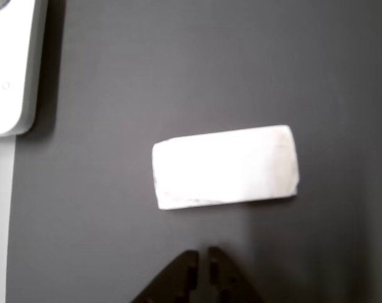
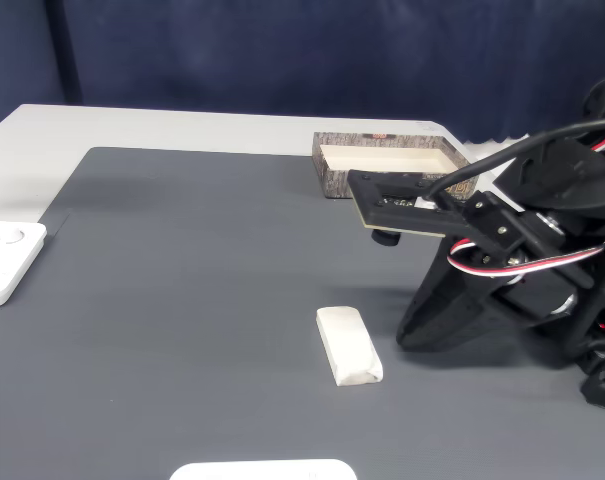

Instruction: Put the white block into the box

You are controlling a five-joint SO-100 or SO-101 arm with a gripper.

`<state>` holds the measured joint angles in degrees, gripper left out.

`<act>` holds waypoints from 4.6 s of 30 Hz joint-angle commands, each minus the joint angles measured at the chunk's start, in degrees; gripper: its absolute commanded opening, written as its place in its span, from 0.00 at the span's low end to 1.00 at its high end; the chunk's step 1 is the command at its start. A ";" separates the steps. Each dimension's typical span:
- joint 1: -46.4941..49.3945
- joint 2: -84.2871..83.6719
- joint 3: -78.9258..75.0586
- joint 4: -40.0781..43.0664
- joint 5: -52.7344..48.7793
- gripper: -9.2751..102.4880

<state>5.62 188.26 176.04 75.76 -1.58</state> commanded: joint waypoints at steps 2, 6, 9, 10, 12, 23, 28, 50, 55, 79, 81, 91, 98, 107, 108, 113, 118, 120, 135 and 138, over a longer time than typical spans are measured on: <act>0.79 2.20 1.14 0.44 -0.53 0.07; 0.79 2.20 1.14 0.44 -0.53 0.07; 0.79 2.20 1.14 0.44 -0.53 0.07; 0.79 2.20 1.14 0.44 -0.53 0.07; 0.79 2.20 1.14 0.44 -0.53 0.07; 0.79 2.20 1.14 0.44 -0.53 0.07; 0.79 2.11 1.14 0.44 -0.53 0.07; 8.70 -34.54 -25.40 -0.88 7.12 0.07; 8.79 -46.76 -31.82 -1.85 7.12 0.07; 2.20 -83.58 -55.63 -4.75 8.26 0.07; 2.11 -83.85 -55.63 -4.75 8.26 0.07; 1.93 -83.76 -57.83 -4.83 50.98 0.07; 4.13 -82.18 -57.83 -4.31 66.18 0.07; 4.48 -82.27 -57.66 -0.35 67.59 0.07; 4.66 -82.18 -57.74 -0.26 69.61 0.07; 5.19 -82.53 -58.18 -0.26 84.81 0.09; 5.62 -82.88 -58.54 -0.70 96.77 0.10; 5.98 -82.88 -58.62 -1.41 96.86 0.09; 5.71 -84.73 -59.68 -3.60 103.71 0.38; 5.62 -85.61 -59.68 -3.96 103.71 0.40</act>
<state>10.72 102.83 119.79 72.51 101.60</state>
